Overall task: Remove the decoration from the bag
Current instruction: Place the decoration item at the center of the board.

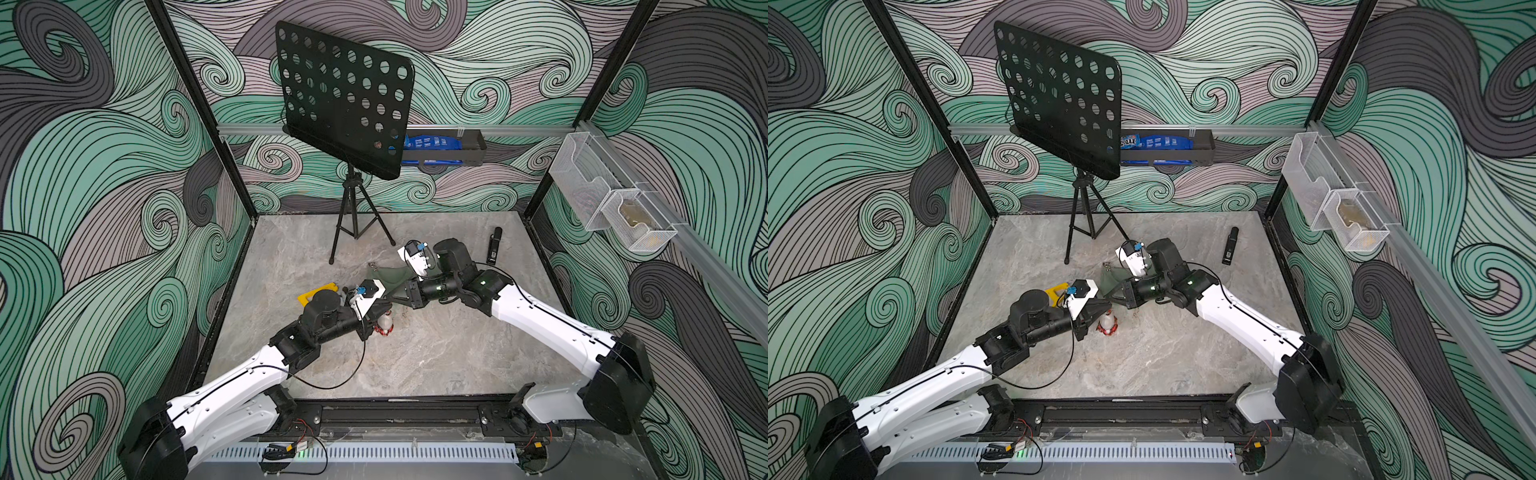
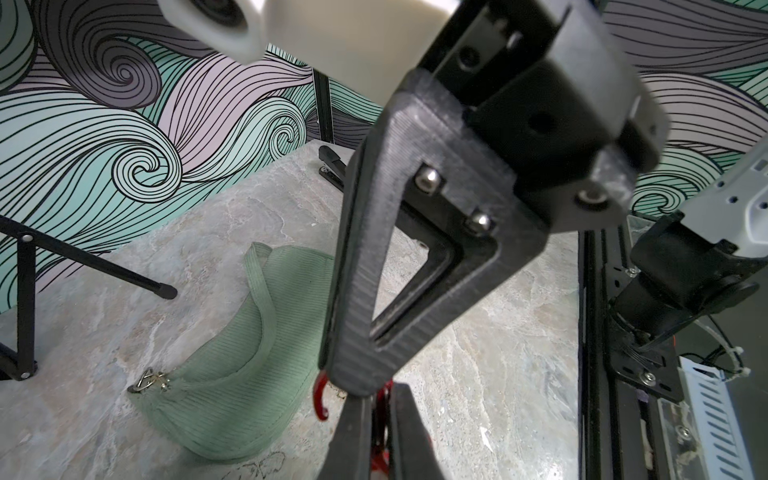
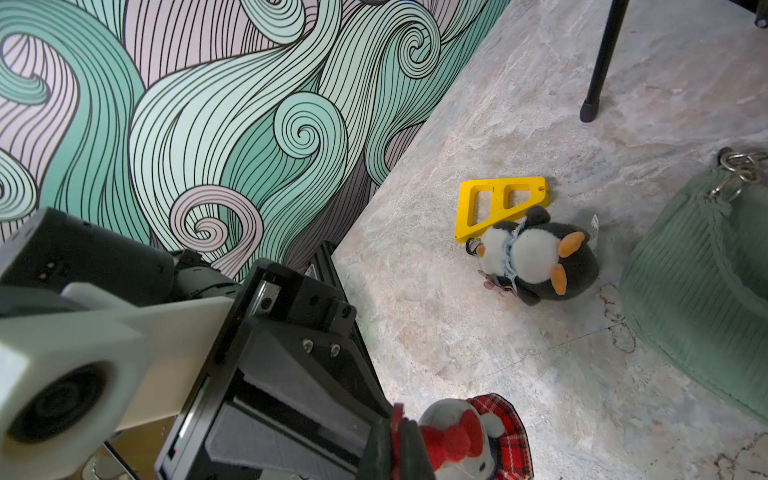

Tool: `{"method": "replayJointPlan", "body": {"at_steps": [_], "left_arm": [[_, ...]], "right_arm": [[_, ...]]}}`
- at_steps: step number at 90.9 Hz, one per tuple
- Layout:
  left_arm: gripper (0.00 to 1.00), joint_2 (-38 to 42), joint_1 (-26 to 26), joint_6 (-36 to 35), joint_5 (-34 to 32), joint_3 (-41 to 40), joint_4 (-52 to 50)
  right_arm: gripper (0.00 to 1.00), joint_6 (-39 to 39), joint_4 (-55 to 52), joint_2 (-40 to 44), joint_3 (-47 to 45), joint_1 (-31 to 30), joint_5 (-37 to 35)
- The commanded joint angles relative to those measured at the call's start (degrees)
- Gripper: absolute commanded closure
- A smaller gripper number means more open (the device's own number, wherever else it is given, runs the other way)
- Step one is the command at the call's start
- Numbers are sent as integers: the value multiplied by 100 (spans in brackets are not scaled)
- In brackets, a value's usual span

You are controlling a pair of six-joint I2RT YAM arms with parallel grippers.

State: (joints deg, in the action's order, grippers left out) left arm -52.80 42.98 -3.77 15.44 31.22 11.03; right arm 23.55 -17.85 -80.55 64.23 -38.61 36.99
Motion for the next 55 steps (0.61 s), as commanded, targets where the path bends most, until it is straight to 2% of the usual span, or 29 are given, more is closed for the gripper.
{"method": "replayJointPlan", "body": {"at_steps": [1,8,25,55], "left_arm": [[87,44,-7,-40,126,77,286],[76,41,-9,-13,126,75,289],[67,88,-15,130,14,52,363],[65,208,-14,432,-103,-9,382]], "right_arm": [[100,-97,-220,-142,192,-36,46],[100,-107,-209,-141,183,-43,-11],[100,-85,-148,-102,128,-48,-235],[100,-58,-39,9,97,-65,-558]]}}
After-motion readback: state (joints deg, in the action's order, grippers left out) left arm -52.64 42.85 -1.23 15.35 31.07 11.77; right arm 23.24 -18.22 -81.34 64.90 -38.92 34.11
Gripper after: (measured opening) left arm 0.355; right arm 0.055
